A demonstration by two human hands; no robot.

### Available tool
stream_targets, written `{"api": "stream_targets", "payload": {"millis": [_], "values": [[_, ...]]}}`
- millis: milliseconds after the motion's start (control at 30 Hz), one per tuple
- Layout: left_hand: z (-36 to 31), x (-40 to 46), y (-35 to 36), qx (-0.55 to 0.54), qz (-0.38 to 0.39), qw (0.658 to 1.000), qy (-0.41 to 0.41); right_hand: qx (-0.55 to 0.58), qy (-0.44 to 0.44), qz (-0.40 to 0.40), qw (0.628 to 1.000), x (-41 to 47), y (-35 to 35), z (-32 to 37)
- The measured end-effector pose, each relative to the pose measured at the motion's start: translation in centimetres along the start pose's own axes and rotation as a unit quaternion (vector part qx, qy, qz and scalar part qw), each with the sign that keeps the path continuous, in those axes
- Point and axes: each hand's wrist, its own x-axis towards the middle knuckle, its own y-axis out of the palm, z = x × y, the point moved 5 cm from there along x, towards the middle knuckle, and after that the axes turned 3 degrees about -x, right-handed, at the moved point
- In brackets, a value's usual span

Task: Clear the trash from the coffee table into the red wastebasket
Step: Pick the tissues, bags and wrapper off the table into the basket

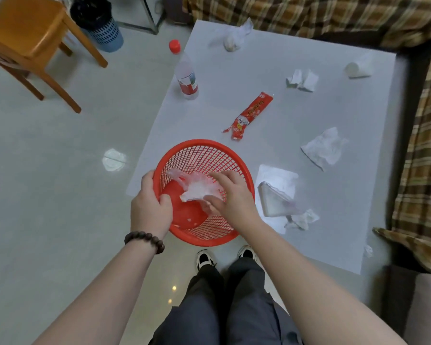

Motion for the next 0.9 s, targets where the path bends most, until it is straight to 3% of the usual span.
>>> {"api": "stream_targets", "payload": {"millis": [133, 200, 333, 600, 900], "values": [[-0.3, 0.3, 0.8, -0.001, 0.011, 1.0, 0.002, -0.001, 0.09, -0.134, 0.987, -1.5, -4.5, -6.8], [-0.4, 0.4, 1.1, 0.008, 0.011, 1.0, 0.006, -0.039, 0.144, -0.147, 0.978, -2.4, -5.8, -11.2], [-0.5, 0.6, 1.8, 0.021, 0.01, 1.0, 0.006, -0.167, 0.241, -0.009, 0.956, -3.7, -4.8, -18.5], [-0.6, 0.7, 2.4, 0.041, 0.023, 0.999, 0.007, -0.255, 0.22, 0.109, 0.935, -2.5, -1.6, -21.9], [-0.8, 0.5, 2.4, 0.038, 0.023, 0.999, -0.011, -0.244, 0.233, 0.066, 0.939, -2.1, -1.6, -20.9]]}}
